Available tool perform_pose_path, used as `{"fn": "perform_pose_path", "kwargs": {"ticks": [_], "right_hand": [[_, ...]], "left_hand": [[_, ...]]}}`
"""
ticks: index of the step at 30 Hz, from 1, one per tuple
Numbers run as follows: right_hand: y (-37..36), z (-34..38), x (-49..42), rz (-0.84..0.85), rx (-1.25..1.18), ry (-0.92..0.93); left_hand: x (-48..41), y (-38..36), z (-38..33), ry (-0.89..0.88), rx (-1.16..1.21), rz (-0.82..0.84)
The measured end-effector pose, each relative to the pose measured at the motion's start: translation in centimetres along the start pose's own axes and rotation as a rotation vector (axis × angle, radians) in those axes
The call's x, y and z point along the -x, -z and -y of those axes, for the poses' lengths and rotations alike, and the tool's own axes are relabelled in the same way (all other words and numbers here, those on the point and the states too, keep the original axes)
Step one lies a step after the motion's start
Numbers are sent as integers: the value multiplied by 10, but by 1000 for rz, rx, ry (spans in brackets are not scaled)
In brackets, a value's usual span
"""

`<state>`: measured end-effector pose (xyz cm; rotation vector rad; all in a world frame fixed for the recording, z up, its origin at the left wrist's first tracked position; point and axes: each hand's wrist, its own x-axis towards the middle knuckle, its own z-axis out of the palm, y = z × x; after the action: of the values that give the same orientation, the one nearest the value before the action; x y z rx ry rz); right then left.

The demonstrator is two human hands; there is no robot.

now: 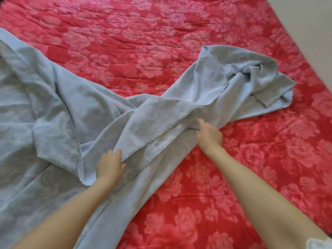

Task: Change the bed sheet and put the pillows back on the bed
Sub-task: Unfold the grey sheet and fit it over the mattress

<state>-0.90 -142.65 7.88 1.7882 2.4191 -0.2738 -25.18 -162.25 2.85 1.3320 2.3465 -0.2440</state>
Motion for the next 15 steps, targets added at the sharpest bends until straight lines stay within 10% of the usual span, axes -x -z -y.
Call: {"fn": "perform_pose_path", "kwargs": {"ticks": [7,12,15], "right_hand": [[-30,-14,-130,23,221,34],[-26,-25,-181,156,-19,-127],[39,-8,-228,183,-545,-240]], "left_hand": [[-49,-19,16,64,-161,24],[-78,38,31,430,827,134],[-120,108,48,477,1122,-123]]}}
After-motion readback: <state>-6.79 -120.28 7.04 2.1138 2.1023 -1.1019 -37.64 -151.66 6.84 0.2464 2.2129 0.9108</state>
